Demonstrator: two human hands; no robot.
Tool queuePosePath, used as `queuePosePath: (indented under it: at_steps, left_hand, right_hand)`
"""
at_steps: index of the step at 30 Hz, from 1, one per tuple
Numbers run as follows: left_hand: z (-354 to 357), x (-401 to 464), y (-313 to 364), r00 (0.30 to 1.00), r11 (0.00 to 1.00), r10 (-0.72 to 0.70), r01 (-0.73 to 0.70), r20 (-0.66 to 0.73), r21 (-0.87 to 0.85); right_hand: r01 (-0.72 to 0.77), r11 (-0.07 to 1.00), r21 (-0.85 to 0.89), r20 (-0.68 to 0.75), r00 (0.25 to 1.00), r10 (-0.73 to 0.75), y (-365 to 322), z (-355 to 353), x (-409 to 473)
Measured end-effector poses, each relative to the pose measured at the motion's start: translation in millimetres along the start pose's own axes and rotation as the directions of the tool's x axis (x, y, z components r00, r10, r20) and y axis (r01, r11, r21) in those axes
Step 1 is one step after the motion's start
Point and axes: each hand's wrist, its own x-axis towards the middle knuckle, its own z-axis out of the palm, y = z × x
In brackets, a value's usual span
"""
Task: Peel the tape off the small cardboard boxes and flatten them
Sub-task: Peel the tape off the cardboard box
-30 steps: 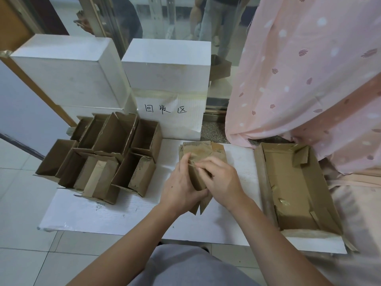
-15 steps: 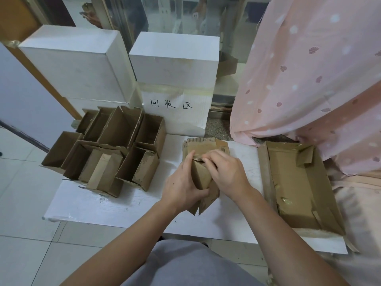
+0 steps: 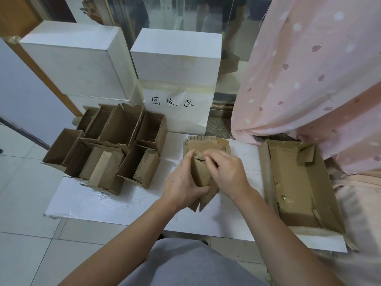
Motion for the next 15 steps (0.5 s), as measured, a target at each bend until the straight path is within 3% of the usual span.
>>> queuePosePath:
  at_steps: [9,15]
  left_hand:
    - [-4,1,2,0.996,0.996,0.080,-0.082,-0.034,-0.042]
    - [-4,0,-5,0.987,0.987,0.158,-0.159,-0.027,-0.020]
  right_hand:
    - [0.008,0.998,0.055,0.150,0.989,-0.016,-4,-11,5]
    - [0.020,0.998,0.060,-0.047,0.999,-0.017,3,-16,7]
